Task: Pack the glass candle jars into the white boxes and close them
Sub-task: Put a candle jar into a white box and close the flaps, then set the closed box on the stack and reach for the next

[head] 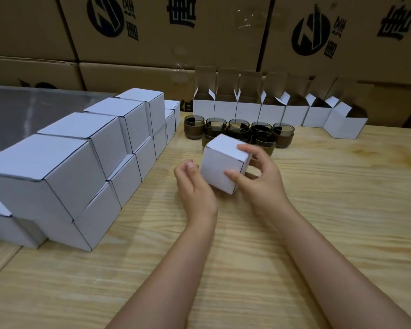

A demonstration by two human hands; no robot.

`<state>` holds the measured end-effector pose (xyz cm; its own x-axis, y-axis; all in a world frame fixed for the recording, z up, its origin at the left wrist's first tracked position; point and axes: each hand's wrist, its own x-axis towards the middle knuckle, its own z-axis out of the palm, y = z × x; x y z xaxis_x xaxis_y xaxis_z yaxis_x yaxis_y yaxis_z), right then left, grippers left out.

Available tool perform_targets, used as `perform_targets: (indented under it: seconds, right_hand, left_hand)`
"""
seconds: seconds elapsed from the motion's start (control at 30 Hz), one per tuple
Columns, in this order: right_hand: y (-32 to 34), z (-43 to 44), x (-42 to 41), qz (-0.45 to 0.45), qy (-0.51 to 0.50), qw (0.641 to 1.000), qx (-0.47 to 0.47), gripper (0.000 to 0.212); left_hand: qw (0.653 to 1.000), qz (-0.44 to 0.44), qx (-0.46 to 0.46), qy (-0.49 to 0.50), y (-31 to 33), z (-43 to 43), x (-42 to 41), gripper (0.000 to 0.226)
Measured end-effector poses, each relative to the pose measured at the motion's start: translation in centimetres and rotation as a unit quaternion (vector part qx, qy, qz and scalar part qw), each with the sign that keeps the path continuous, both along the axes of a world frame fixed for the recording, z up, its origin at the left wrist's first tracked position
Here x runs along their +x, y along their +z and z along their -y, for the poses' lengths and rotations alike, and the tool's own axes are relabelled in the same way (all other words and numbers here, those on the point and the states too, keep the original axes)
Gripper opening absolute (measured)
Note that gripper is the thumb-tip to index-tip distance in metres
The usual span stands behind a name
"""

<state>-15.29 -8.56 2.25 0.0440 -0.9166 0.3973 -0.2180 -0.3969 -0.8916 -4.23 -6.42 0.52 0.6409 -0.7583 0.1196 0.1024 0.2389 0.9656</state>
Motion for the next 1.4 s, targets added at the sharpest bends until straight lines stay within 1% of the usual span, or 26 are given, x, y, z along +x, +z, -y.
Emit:
perform_targets:
  seconds: [0.1,0.2,0.27,0.33,0.5,0.63,0.73,0.87,0.97,1.07,1.13,1.2,1.3,1.4]
  right_hand:
    - [2.9,3.1,1.3,-0.013,-0.018,0.999,-0.033,0.047]
    - [6.1,7.4,3.7,-0.01,-0.006,0.999,-0.042,0.045]
    - [7.6,10.4,5.4,-0.018,0.009,0.999,-0.044,0.044]
    - [8.4,13.3,7.1,-0.023,0.022,0.998,-0.045,0.045]
    - [8.7,18.7,11.0,-0.002,0.053,0.998,-0.025,0.048]
    - [7.1,20.6,13.0,0.025,0.112,0.993,0.026,0.047]
    - [5.8,21.0,14.0,0.074,0.147,0.984,0.064,0.046]
    - [5.5,21.4,14.9,0.118,0.183,0.973,0.081,0.03]
    - [5.7,21.4,15.6,0.091,0.209,0.97,0.087,0.027]
    - [5.9,21.1,15.9,0.073,0.218,0.969,0.095,0.035]
    - [6.1,20.6,15.6,0.079,0.211,0.969,0.1,0.042]
    - [6.5,19.8,14.6,0.102,0.18,0.974,0.094,0.043]
    - [6.7,18.0,11.5,0.134,0.083,0.985,0.069,0.032]
    - [5.6,15.7,6.3,0.128,-0.031,0.991,0.022,0.017]
  left_hand:
    - [1.0,0.008,0.014,-0.006,-0.3,0.3,0.0,0.011]
    - [0.999,0.011,0.017,-0.042,-0.6,0.3,-0.1,0.025]
    - [0.998,0.004,0.021,-0.063,-0.7,0.1,-0.2,0.028]
    - [0.997,0.004,0.024,-0.073,-0.7,-0.2,-0.1,0.029]
    - [0.997,0.01,0.022,-0.069,-0.7,0.0,-0.1,0.032]
    - [0.998,-0.007,0.016,-0.055,-0.6,0.1,0.0,0.036]
    - [0.999,-0.013,0.014,-0.037,-0.4,0.2,0.1,0.032]
    - [0.999,-0.009,0.018,-0.04,-0.2,0.2,0.1,0.032]
    - [0.999,-0.014,0.019,-0.044,-0.1,0.1,0.0,0.032]
    - [0.999,-0.017,0.019,-0.045,0.0,0.2,0.0,0.032]
    - [0.999,-0.017,0.015,-0.047,0.0,0.2,0.1,0.032]
    - [0.999,-0.011,0.016,-0.051,-0.1,0.2,0.1,0.033]
    - [0.998,-0.004,0.02,-0.062,-0.3,0.2,0.1,0.034]
    - [0.997,0.009,0.027,-0.07,-0.1,0.1,0.0,0.032]
